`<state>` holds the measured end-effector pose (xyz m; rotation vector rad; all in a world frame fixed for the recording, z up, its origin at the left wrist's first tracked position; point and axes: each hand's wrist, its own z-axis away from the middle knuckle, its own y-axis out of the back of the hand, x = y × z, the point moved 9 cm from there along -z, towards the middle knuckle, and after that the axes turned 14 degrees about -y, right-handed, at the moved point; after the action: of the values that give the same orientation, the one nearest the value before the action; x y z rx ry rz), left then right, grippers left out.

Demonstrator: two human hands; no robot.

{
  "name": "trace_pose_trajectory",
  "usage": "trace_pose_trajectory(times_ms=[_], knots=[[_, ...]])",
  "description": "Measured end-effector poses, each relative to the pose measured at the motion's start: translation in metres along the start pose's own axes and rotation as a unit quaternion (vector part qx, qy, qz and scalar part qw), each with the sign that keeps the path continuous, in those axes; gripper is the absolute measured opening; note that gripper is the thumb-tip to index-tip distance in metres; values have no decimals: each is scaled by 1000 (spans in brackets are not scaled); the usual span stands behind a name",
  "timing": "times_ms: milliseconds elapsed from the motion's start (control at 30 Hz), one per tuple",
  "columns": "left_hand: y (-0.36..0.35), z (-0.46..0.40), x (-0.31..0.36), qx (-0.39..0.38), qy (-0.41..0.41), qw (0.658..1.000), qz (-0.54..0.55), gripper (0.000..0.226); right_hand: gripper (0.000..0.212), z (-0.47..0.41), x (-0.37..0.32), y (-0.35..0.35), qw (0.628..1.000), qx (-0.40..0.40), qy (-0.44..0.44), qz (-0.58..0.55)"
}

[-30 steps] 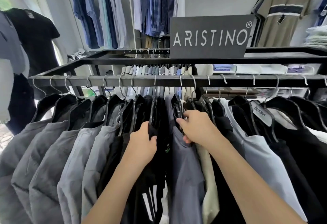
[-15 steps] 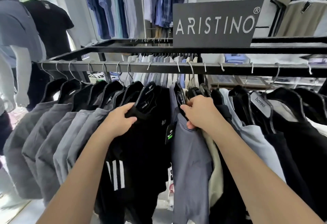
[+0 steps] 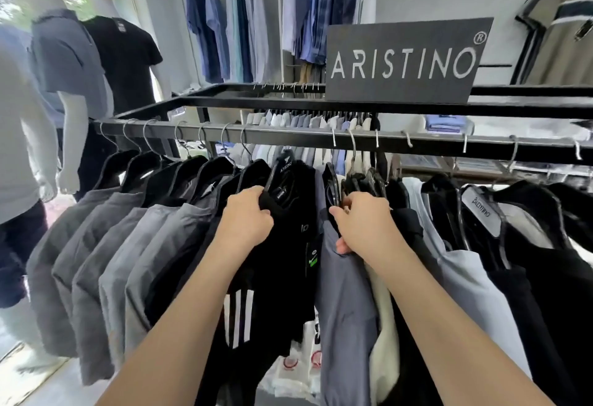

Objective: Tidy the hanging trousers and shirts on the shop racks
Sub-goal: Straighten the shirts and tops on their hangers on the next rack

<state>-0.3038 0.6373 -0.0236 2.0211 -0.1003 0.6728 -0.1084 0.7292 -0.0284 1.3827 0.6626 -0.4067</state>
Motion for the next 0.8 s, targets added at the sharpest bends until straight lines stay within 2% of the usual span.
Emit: trace_pose_trajectory(times_ms=[133,200,333,433,533,633,700,800], knots=[[-16,-19,13,-4,-7,1000,-5,18,17,4,-4,-3,997,35,16,62],[-28,-15,8,3,7,1000,5,18,8,16,-4,4,997,72,18,31],[-54,19,-13,30,53,997,50,19,47,65,-21,-15,983,139,94,70],[-63,53,-29,39,64,991,108,18,59,80,-29,-70,978,104,157,93],[-58,90,-51,31,55,990,126,30,46,85,-28,-105,971,69,200,112],[-44,137,-83,35,82,986,141,36,32,93,-23,-124,944,68,248,208],[-29,170,-100,44,110,986,122,37,33,96,-22,-130,935,76,258,231],[-2,219,-118,52,150,986,52,40,47,104,-28,-141,939,61,283,187]])
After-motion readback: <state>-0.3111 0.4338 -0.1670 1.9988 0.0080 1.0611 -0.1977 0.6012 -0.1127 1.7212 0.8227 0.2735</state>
